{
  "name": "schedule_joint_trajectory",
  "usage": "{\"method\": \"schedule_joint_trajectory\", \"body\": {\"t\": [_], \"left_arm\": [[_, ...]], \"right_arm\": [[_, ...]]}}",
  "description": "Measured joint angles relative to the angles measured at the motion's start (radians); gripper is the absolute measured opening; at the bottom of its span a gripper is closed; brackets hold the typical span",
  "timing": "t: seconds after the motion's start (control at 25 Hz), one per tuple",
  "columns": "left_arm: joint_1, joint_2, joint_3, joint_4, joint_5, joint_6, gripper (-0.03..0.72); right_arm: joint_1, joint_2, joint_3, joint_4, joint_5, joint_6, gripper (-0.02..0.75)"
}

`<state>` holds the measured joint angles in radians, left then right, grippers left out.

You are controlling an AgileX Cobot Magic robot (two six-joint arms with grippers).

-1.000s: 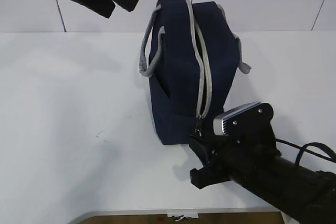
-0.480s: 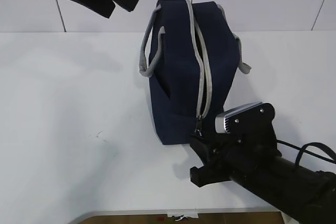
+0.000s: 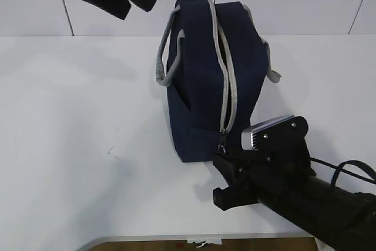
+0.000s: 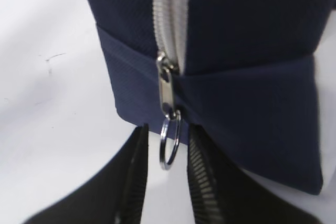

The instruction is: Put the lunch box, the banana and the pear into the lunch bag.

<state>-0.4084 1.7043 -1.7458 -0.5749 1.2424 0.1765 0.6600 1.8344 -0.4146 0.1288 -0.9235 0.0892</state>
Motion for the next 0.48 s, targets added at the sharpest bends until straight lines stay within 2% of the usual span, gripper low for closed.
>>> {"method": "schedule_joint_trajectory", "body": {"t": [0.12, 0.36, 0.48], "left_arm": [[0.000, 0.000, 0.000, -0.004, 0.000, 0.000, 0.433], [0.000, 0.000, 0.000, -0.004, 0.000, 0.000, 0.433], [0.000, 0.000, 0.000, -0.004, 0.000, 0.000, 0.433]], "right_arm": [[0.000, 0.000, 0.000, 0.000, 0.000, 0.000, 0.195], [0.000, 0.000, 0.000, 0.000, 0.000, 0.002, 0.024], [0.000, 0.000, 0.000, 0.000, 0.000, 0.002, 0.009]]}}
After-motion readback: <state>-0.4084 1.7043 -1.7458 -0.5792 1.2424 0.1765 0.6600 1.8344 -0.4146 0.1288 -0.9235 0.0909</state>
